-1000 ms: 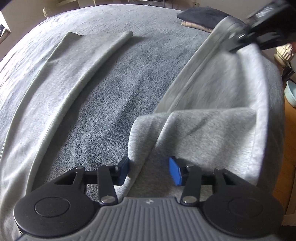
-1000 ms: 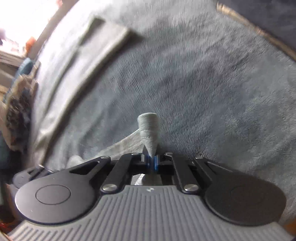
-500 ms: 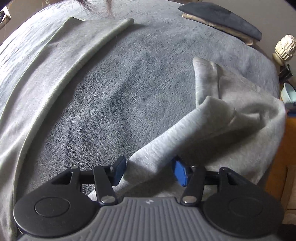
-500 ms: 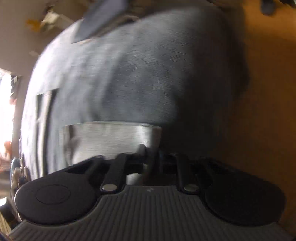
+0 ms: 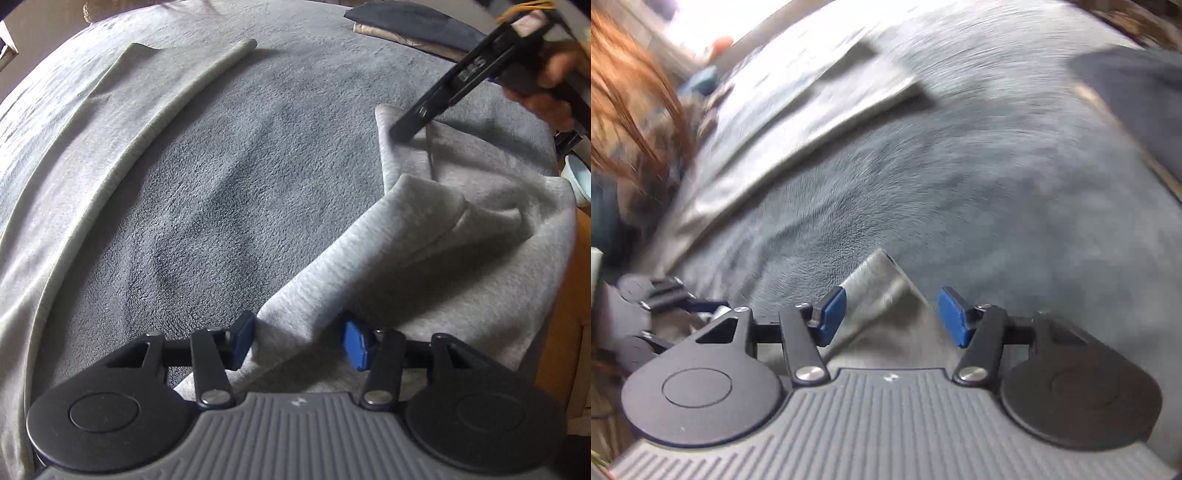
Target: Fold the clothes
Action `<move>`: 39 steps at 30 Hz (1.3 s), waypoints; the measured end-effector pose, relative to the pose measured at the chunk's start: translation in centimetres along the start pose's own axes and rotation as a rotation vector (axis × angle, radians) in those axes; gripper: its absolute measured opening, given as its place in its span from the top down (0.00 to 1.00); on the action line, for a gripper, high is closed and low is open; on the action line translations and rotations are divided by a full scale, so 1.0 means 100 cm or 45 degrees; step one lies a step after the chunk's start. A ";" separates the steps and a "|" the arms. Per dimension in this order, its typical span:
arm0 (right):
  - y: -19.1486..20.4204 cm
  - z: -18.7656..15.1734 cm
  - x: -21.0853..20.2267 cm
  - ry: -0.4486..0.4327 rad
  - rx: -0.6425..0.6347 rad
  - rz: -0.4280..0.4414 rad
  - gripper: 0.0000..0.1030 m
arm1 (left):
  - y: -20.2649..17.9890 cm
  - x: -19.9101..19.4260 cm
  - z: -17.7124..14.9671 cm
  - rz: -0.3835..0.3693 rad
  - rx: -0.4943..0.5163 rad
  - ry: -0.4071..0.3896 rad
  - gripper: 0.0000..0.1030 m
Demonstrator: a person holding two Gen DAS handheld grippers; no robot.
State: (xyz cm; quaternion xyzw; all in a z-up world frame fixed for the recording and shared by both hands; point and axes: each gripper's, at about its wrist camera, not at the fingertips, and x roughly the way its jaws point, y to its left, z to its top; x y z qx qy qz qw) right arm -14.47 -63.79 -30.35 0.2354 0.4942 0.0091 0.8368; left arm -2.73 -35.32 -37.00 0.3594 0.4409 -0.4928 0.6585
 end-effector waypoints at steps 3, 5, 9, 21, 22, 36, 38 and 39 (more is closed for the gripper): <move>0.005 0.010 0.030 0.164 -0.123 0.019 0.47 | 0.004 -0.001 -0.003 0.017 -0.048 -0.020 0.72; 0.016 0.008 0.027 0.172 -0.212 -0.014 0.72 | 0.008 -0.006 -0.003 0.028 -0.104 -0.054 0.79; 0.021 0.008 -0.001 0.056 -0.166 -0.028 0.90 | 0.019 -0.020 0.001 0.053 -0.232 -0.134 0.82; -0.071 -0.018 -0.045 -0.450 0.553 -0.205 0.90 | 0.027 0.015 0.012 0.077 -0.338 -0.160 0.59; -0.074 -0.020 -0.038 -0.445 0.574 -0.221 0.90 | 0.028 0.010 0.011 0.058 -0.343 -0.168 0.50; 0.080 -0.016 -0.033 -0.241 -0.040 -0.151 0.85 | 0.083 -0.107 -0.169 0.208 -0.894 0.028 0.40; 0.143 -0.025 0.004 -0.093 -0.314 0.010 0.85 | 0.091 -0.120 -0.204 0.262 -1.005 0.084 0.43; 0.176 -0.035 0.026 -0.034 -0.467 0.074 0.85 | 0.095 -0.127 -0.222 0.290 -1.061 0.112 0.43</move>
